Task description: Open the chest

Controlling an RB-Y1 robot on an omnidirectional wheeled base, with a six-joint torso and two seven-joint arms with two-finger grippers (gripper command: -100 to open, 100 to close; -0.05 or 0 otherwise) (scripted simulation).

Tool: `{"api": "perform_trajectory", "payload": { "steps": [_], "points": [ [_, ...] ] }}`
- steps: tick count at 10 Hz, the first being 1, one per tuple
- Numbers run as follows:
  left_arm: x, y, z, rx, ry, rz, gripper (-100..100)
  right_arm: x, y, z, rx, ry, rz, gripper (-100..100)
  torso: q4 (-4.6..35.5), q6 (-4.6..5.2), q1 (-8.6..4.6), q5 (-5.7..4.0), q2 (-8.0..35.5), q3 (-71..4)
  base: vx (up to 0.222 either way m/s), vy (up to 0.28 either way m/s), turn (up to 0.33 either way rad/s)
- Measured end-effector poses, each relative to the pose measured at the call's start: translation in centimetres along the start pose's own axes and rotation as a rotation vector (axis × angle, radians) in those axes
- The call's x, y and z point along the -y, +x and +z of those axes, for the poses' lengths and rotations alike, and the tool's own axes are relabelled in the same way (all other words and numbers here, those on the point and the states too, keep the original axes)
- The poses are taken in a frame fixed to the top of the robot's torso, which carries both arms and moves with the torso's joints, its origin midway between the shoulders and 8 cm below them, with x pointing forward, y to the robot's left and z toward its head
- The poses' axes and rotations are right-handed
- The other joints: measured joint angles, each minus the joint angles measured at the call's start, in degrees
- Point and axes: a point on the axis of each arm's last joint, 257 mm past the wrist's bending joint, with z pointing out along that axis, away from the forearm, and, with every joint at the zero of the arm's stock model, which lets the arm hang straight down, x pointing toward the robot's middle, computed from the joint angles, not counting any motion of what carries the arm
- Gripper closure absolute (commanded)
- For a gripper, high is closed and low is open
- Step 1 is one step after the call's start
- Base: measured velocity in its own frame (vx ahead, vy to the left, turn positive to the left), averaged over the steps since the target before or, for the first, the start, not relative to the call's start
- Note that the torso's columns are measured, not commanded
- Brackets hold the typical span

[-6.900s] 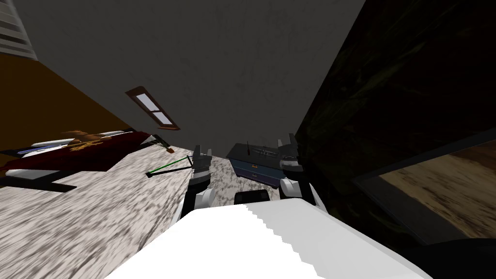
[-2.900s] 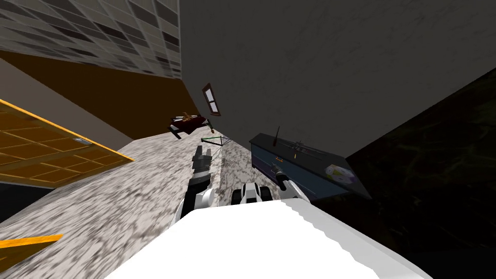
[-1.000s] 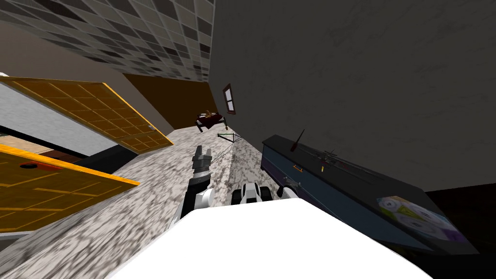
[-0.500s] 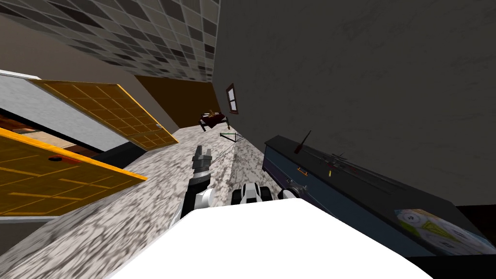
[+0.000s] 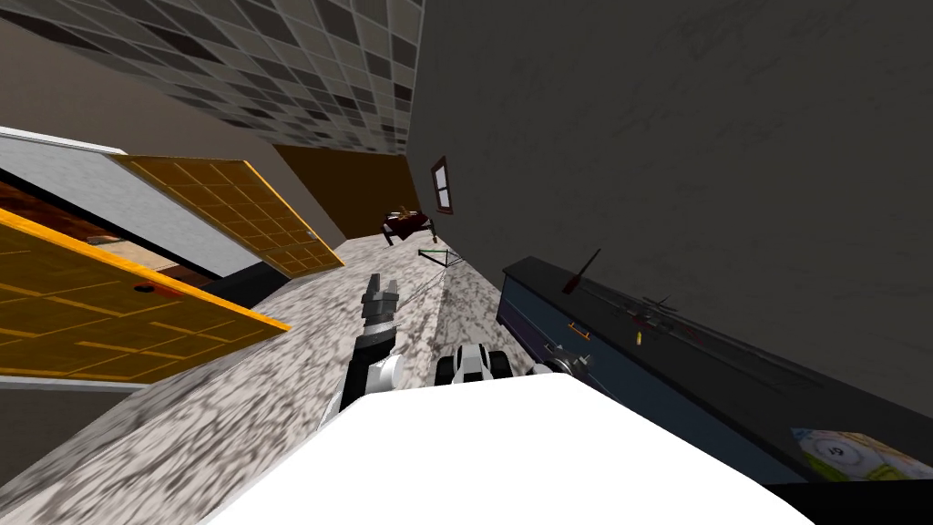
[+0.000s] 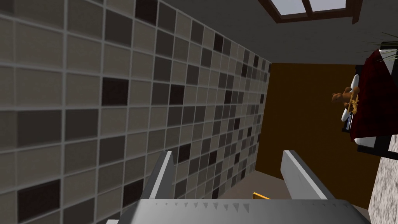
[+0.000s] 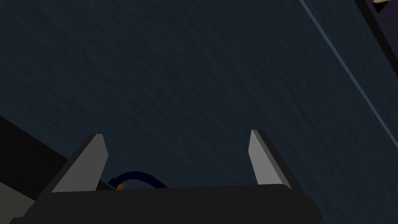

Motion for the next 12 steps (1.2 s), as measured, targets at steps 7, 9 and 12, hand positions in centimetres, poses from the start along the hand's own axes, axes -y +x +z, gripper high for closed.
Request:
{"api": "perform_trajectory", "payload": {
  "steps": [7, 9, 12],
  "points": [
    [0.0, 0.0, 0.0, 0.0, 0.0, 0.0, 0, 4.8, 0.6, -0.3, 0.096, 0.19, -0.203, -100, 0.0, 0.0, -0.01, 0.0, 0.0, 0.0, 0.036, -0.004, 0.065],
    [0.0, 0.0, 0.0, 0.0, 0.0, 0.0, 0, 6.0, 0.7, -0.5, 0.124, 0.237, -0.252, -100, 0.0, 0.0, 0.01, 0.0, 0.0, 0.0, 0.04, -0.005, 0.064],
    [0.0, 0.0, 0.0, 0.0, 0.0, 0.0, 0, 7.8, 0.6, -1.6, 0.182, 0.315, -0.342, -100, 0.0, 0.0, -0.01, 0.0, 0.0, 0.0, 0.052, -0.012, 0.047]
  ]
}}
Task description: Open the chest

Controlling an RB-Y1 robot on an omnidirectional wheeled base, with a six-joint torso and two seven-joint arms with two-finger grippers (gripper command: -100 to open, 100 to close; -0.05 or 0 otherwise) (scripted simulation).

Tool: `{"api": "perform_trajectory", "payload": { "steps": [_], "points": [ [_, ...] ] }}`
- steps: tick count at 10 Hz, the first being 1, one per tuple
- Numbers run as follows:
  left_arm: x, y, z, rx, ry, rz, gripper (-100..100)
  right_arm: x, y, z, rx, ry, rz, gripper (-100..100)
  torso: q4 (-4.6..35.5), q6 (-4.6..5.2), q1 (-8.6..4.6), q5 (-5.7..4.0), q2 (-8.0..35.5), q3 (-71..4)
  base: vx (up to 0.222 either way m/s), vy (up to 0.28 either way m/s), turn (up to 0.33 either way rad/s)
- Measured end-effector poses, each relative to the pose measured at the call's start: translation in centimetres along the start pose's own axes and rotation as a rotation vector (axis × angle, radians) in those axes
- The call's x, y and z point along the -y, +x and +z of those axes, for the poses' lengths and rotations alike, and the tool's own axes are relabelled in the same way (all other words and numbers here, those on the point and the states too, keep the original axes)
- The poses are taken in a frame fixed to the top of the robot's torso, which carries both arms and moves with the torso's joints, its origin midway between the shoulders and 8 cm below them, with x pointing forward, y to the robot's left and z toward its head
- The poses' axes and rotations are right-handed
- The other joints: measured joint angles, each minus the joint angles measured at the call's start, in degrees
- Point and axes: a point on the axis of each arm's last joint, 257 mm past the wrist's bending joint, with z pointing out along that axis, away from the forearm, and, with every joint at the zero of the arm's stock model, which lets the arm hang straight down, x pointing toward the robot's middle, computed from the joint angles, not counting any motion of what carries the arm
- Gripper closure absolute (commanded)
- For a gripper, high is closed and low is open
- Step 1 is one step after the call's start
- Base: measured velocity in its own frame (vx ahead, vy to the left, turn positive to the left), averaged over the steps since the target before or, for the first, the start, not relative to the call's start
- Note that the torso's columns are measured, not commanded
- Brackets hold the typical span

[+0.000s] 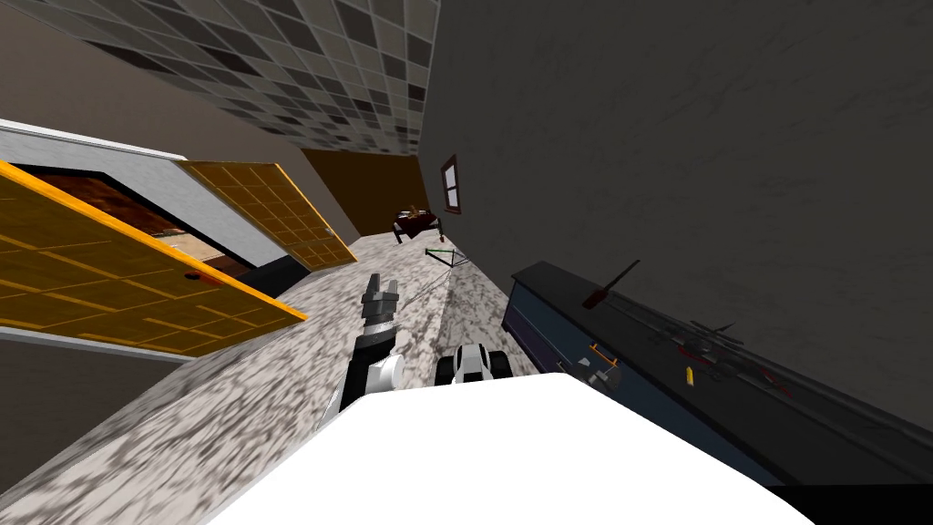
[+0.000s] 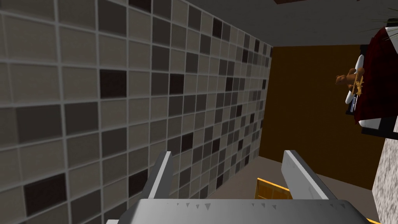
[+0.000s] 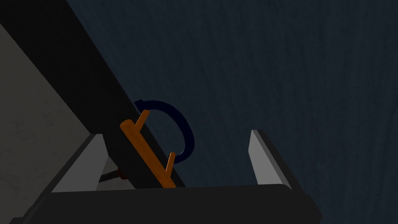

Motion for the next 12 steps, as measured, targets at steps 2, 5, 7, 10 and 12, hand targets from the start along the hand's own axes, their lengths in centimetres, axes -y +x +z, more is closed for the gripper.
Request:
{"api": "perform_trajectory", "payload": {
  "steps": [2, 5, 7, 10, 12],
  "points": [
    [0.0, 0.0, 0.0, 0.0, 0.0, 0.0, 0, 1.0, 0.2, -0.3, 0.03, 0.039, -0.039, -100, 0.0, 0.0, 0.02, 0.0, 0.1, 0.0, 0.035, -0.013, 0.027],
    [0.0, 0.0, 0.0, 0.0, 0.0, 0.0, 0, 1.4, -0.1, 0.2, 0.045, 0.061, -0.058, -100, 0.0, -0.01, 0.05, 0.02, 0.1, 0.1, -0.005, 0.002, 0.005],
    [0.0, 0.0, 0.0, 0.0, 0.0, 0.0, 0, 1.6, -0.3, 1.9, 0.044, 0.061, -0.059, -100, 0.0, 0.0, 0.04, 0.01, 0.1, 0.1, -0.017, 0.009, 0.002],
    [0.0, 0.0, 0.0, 0.0, 0.0, 0.0, 0, 1.8, 0.0, 0.4, 0.049, 0.073, -0.061, 100, -0.2, -0.08, -0.41, -0.59, -0.2, 0.1, 0.014, -0.013, -0.015],
    [0.0, 0.0, 0.0, 0.0, 0.0, 0.0, 0, 2.3, 0.0, 1.0, 0.05, 0.092, -0.061, 100, -0.1, -0.1, -0.33, -0.56, -0.1, 0.2, -0.064, 0.12, 0.001]
  ]
}}
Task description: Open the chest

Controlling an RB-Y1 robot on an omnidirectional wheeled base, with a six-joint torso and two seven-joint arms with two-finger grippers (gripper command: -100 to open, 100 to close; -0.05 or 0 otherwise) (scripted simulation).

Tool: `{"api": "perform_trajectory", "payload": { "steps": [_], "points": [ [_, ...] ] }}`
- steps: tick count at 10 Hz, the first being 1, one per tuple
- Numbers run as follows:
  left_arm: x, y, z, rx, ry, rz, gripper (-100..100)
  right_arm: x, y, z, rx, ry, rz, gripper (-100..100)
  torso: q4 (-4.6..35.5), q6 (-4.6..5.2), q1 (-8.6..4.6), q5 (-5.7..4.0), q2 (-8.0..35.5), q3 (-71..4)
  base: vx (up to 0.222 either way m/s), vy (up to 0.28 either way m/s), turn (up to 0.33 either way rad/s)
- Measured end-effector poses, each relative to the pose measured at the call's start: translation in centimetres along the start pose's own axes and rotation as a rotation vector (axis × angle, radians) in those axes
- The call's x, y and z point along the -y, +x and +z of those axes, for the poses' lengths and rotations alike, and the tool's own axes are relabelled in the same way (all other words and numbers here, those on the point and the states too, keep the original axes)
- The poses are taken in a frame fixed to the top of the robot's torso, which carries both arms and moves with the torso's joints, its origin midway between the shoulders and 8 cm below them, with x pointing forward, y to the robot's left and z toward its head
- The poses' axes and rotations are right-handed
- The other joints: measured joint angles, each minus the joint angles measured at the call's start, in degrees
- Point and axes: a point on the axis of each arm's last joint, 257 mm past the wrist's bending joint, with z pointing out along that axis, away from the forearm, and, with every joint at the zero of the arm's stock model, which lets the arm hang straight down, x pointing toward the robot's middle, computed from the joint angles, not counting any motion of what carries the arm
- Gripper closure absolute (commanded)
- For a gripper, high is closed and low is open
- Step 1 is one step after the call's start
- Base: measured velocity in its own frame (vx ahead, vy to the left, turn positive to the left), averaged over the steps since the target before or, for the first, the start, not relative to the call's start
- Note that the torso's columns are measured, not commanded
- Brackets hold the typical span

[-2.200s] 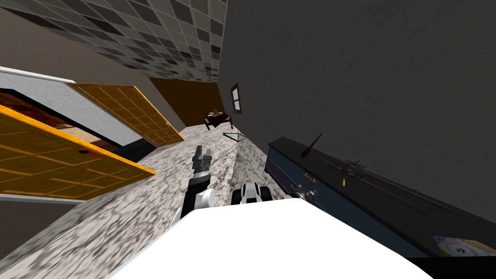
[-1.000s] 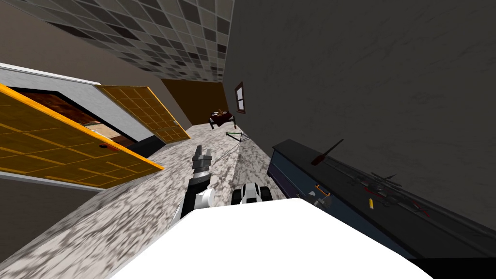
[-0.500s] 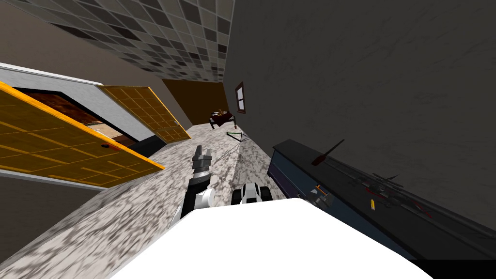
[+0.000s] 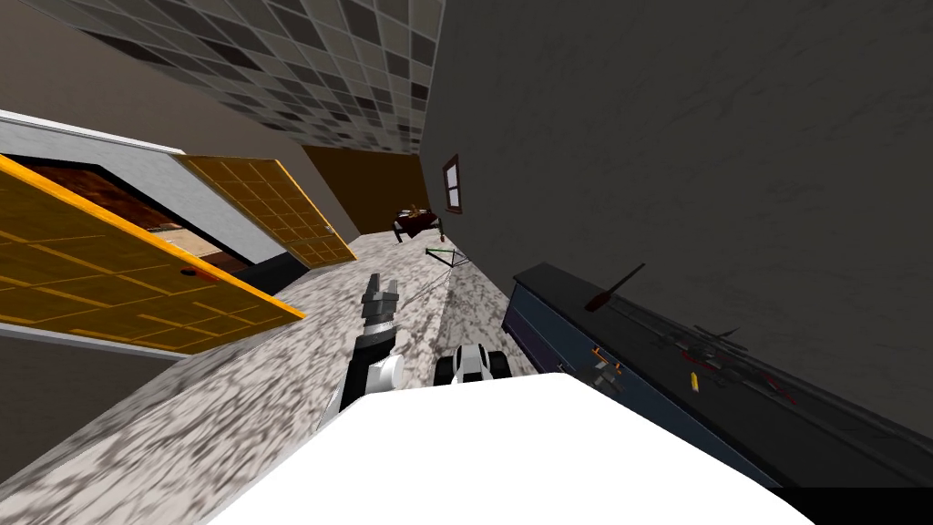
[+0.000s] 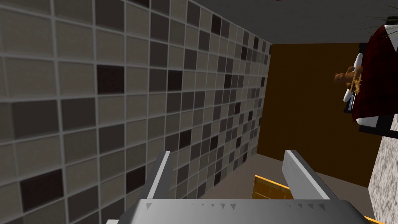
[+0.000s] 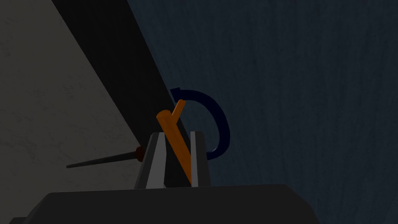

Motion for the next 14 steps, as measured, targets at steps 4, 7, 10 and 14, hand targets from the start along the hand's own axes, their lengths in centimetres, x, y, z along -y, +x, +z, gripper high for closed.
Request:
{"api": "perform_trajectory", "payload": {
  "steps": [4, 7, 10, 14],
  "points": [
    [0.0, 0.0, 0.0, 0.0, 0.0, 0.0, 0, -0.3, -0.5, 1.8, -0.004, -0.014, -0.003, 100, 0.0, -0.04, 0.1, 0.17, -0.1, -0.1, -0.083, 0.182, 0.001],
    [0.0, 0.0, 0.0, 0.0, 0.0, 0.0, 0, -0.4, -0.8, 2.0, -0.002, -0.019, -0.005, 100, 0.0, 0.04, 0.12, 0.23, -0.1, -0.1, -0.057, 0.131, -0.015],
    [0.0, 0.0, 0.0, 0.0, 0.0, 0.0, 0, -0.4, -1.0, 1.6, 0.001, -0.024, -0.006, 100, 0.0, -0.04, 0.08, 0.19, -0.1, -0.1, -0.054, 0.136, -0.011],
    [0.0, 0.0, 0.0, 0.0, 0.0, 0.0, 0, -0.1, -1.9, 5.6, 0.002, -0.025, -0.012, -100, 0.1, 0.1, 0.42, 0.66, 0.1, -0.1, -0.057, 0.125, -0.033]
  ]
}}
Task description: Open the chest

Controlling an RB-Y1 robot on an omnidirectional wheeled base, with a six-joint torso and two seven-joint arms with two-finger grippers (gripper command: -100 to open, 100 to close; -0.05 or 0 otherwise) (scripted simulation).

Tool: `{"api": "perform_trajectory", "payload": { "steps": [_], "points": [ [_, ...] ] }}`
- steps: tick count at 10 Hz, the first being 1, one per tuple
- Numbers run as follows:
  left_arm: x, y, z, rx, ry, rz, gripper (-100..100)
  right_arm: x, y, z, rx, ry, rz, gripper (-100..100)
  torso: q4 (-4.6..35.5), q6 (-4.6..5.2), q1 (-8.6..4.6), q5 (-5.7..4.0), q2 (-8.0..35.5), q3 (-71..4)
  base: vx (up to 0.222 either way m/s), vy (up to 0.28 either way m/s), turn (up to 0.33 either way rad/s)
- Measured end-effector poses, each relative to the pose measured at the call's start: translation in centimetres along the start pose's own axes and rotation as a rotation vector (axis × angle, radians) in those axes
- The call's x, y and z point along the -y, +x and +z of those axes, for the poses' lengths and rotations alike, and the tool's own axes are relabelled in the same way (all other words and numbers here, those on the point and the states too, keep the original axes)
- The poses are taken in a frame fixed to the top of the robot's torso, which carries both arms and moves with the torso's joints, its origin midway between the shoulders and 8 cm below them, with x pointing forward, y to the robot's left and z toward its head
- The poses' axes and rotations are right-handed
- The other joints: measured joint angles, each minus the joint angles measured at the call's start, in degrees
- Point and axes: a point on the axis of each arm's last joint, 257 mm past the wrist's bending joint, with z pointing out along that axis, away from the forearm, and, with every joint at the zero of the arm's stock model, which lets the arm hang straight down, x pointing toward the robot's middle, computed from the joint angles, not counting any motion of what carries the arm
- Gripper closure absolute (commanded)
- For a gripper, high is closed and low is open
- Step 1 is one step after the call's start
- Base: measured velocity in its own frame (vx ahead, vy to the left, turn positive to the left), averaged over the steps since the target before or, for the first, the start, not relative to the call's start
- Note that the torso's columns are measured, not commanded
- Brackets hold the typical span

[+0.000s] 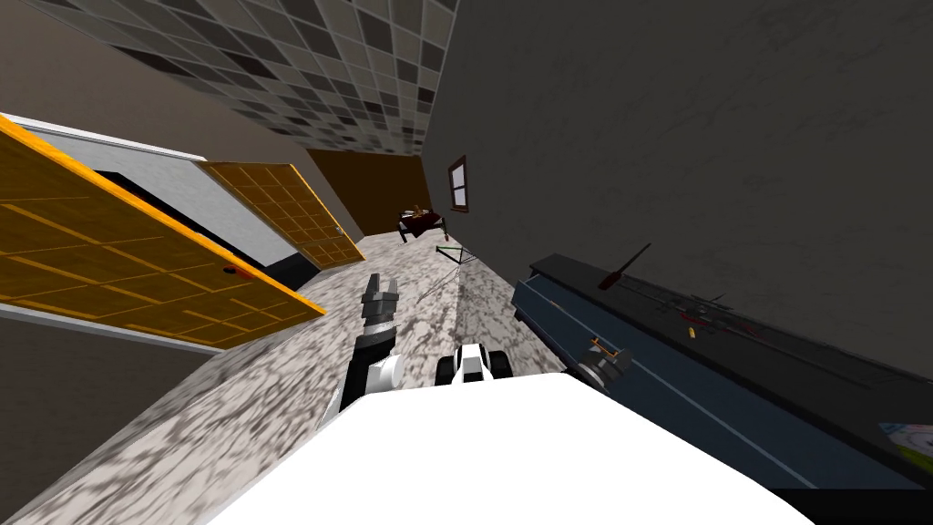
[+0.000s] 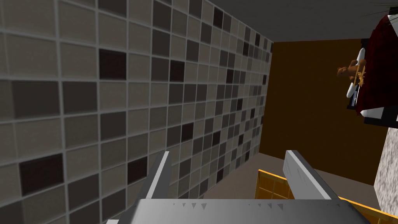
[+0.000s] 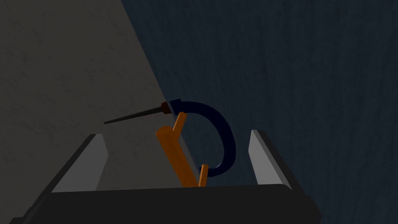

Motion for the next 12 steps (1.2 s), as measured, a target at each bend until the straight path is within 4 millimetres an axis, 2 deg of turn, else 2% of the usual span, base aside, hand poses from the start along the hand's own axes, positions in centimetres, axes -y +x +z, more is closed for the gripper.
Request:
{"api": "perform_trajectory", "payload": {
  "steps": [6, 7, 12],
  "points": [
    [0.0, 0.0, 0.0, 0.0, 0.0, 0.0, 0, 1.7, -2.3, 7.6, 0.022, 0.0, 0.003, -100, 0.0, -0.02, 0.14, 0.06, 0.1, 0.0, -0.049, 0.097, -0.025],
    [0.0, 0.0, 0.0, 0.0, 0.0, 0.0, 0, 1.6, -2.4, 7.7, 0.023, -0.005, 0.002, 0, 0.0, 0.01, 0.05, 0.07, 0.0, 0.0, -0.004, 0.011, 0.003],
    [0.0, 0.0, 0.0, 0.0, 0.0, 0.0, 0, 1.4, -2.3, 7.4, 0.022, -0.013, 0.0, 0, 0.0, 0.0, -0.04, -0.07, 0.0, 0.0, 0.0, 0.001, 0.0]
  ]
}}
